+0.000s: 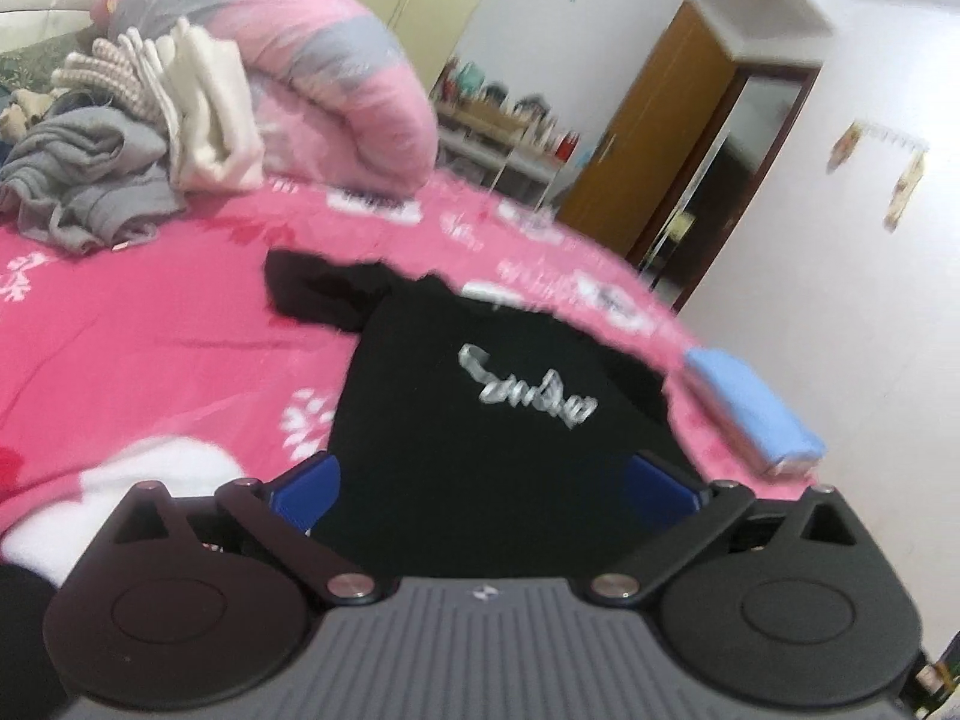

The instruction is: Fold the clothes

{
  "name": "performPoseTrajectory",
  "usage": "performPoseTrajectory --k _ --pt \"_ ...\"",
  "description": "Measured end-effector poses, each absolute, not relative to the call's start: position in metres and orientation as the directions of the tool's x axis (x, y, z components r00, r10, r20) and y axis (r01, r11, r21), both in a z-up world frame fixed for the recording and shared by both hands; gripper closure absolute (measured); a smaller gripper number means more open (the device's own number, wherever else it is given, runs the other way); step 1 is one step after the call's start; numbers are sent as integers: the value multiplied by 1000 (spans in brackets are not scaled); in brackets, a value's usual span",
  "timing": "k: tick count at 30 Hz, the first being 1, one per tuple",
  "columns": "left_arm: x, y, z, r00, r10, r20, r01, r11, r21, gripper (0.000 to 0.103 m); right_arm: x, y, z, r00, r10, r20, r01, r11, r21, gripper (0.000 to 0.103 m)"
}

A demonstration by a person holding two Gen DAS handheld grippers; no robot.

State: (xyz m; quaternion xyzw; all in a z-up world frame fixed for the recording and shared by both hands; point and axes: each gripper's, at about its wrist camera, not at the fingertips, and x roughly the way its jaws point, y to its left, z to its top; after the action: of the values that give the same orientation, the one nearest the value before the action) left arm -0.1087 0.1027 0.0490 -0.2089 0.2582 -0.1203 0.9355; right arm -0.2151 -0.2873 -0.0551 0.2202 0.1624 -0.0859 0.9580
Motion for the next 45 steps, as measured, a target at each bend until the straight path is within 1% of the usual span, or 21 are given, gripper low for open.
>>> performPoseTrajectory --k 1,3,5,6,11,14,16,20,25,26,30,33,35,36,37,38,39,41,42,45 --pt "-110 105 50 845 -341 -412 124 874 -470 0 -215 -284 -52 935 -89 -342 226 894 387 12" --pt "-110 113 52 854 -343 -390 114 857 -503 0 -212 -278 -45 944 -80 -321 201 908 367 11" --pt "-109 122 53 862 -334 -381 95 845 -526 0 -207 -271 -38 951 -60 -302 169 923 346 7" --pt "-109 127 53 865 -329 -379 86 842 -533 0 -203 -266 -34 955 -48 -294 150 930 335 1" --pt "-102 151 48 886 -291 -360 57 841 -539 0 -174 -235 -9 966 36 -256 30 968 249 1" --pt "-88 162 47 891 -274 -363 50 852 -521 0 -151 -210 14 976 96 -198 -58 981 186 1" --pt "-74 166 46 891 -263 -370 46 863 -502 0 -135 -195 32 976 164 -142 -141 977 159 1" --pt "-42 171 39 890 -257 -376 51 877 -478 0 -87 -161 73 947 308 -91 -300 949 91 1" --pt "8 161 22 874 -215 -435 35 922 -385 1 -7 -98 119 909 406 -91 -411 910 -43 1" --pt "18 159 18 867 -218 -448 45 930 -366 1 11 -86 123 898 426 -109 -433 900 -52 1" --pt "57 149 0 832 -239 -501 92 950 -300 4 85 -39 124 842 487 -231 -509 860 -41 1" --pt "84 146 -14 812 -264 -521 119 948 -296 9 142 -1 112 786 514 -344 -561 827 -48 2" --pt "99 147 -25 798 -303 -522 133 932 -338 19 173 24 95 741 524 -420 -597 800 -55 3" --pt "104 147 -32 790 -329 -518 145 920 -364 22 189 37 83 714 526 -463 -616 786 -57 5" --pt "108 146 -38 782 -353 -513 157 909 -386 29 202 50 71 683 525 -507 -634 771 -55 7" --pt "111 146 -45 776 -374 -508 168 899 -405 32 216 64 58 651 523 -550 -652 757 -52 7" --pt "114 145 -52 769 -395 -503 179 888 -424 33 229 77 46 618 519 -590 -669 741 -50 10" --pt "116 143 -62 753 -423 -503 196 875 -443 44 251 103 21 571 499 -652 -699 712 -67 14" --pt "117 144 -67 746 -432 -507 198 871 -451 44 261 115 8 552 485 -678 -712 698 -79 16" --pt "116 150 -75 741 -451 -497 196 854 -481 49 289 145 -26 526 443 -726 -737 664 -129 18"
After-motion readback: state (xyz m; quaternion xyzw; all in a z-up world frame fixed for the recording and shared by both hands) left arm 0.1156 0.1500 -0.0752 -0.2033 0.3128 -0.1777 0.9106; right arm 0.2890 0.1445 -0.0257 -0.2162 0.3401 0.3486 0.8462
